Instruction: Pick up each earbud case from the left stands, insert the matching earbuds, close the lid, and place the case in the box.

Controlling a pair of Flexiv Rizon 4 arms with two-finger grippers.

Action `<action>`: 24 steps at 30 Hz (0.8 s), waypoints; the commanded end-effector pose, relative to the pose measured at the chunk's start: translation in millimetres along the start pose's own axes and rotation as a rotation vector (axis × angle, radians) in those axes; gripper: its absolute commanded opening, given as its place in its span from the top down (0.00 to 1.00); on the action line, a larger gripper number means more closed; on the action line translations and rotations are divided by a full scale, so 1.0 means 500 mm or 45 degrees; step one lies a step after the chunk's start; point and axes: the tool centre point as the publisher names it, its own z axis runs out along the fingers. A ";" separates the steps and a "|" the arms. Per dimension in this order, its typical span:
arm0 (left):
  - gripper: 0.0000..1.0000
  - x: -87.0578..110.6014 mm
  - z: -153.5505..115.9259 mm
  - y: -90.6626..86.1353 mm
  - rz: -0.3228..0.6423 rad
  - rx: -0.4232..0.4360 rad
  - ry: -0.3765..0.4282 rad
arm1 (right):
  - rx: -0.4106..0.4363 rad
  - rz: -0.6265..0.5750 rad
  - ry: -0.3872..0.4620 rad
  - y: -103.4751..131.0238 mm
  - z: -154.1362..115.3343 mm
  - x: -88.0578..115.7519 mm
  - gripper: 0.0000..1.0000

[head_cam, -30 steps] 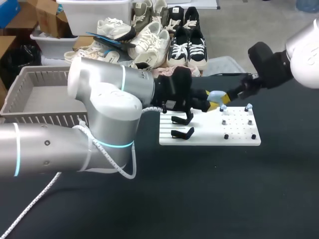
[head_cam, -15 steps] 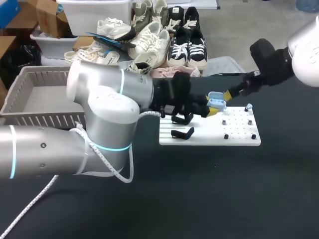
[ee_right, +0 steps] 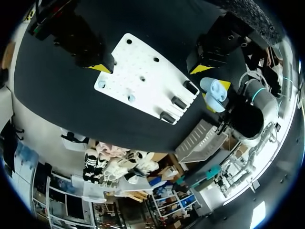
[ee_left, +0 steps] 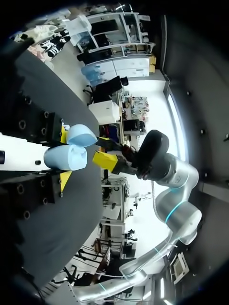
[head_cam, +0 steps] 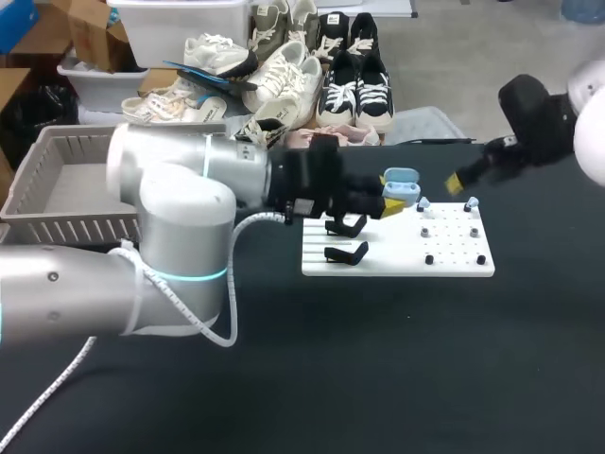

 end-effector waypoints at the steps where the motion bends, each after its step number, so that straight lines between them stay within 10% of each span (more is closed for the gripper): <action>1: 1.00 0.006 -0.012 -0.011 0.018 0.029 -0.082 | 0.101 0.020 -0.009 0.003 -0.008 0.021 0.00; 24: 1.00 0.056 -0.001 -0.002 0.105 0.031 -0.121 | 0.168 0.110 0.049 -0.011 -0.005 0.032 0.00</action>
